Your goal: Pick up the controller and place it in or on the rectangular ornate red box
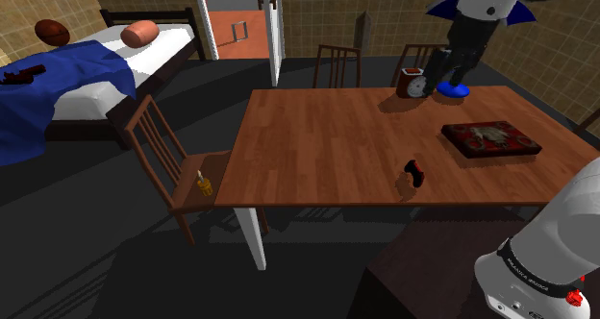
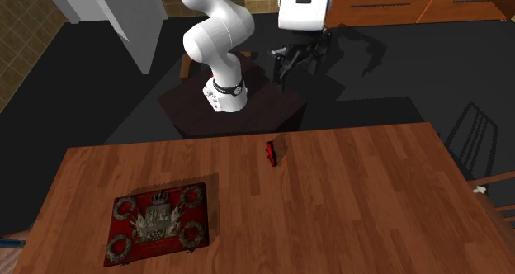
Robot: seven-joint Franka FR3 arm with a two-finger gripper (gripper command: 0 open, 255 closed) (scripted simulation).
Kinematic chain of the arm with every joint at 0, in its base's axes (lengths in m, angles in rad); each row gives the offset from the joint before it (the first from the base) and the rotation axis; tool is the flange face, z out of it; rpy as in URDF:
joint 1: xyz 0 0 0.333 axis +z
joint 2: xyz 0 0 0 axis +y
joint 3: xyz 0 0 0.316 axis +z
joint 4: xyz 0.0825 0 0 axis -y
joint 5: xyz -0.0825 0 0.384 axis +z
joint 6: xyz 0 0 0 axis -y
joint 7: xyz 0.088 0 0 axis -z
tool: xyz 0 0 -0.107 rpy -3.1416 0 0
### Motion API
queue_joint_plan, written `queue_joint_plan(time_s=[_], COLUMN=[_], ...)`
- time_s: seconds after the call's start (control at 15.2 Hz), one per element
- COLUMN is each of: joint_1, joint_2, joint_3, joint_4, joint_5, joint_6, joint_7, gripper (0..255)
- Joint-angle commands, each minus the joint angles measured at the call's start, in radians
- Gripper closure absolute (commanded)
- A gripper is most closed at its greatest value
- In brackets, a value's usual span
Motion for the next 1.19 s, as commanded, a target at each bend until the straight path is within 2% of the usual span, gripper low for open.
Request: queue_joint_plan(time_s=[0.0,0.59,1.12], joint_1=[-0.007,-0.047,-0.084], joint_2=[0.016,0.151,0.396], joint_3=[-0.005,-0.039,-0.074], joint_4=[-0.053,-0.252,-0.351], joint_5=[-0.007,-0.048,-0.086], joint_6=[0.059,0.349,0.652], joint_7=[0.004,0.017,0.031], gripper=[0,0,0])
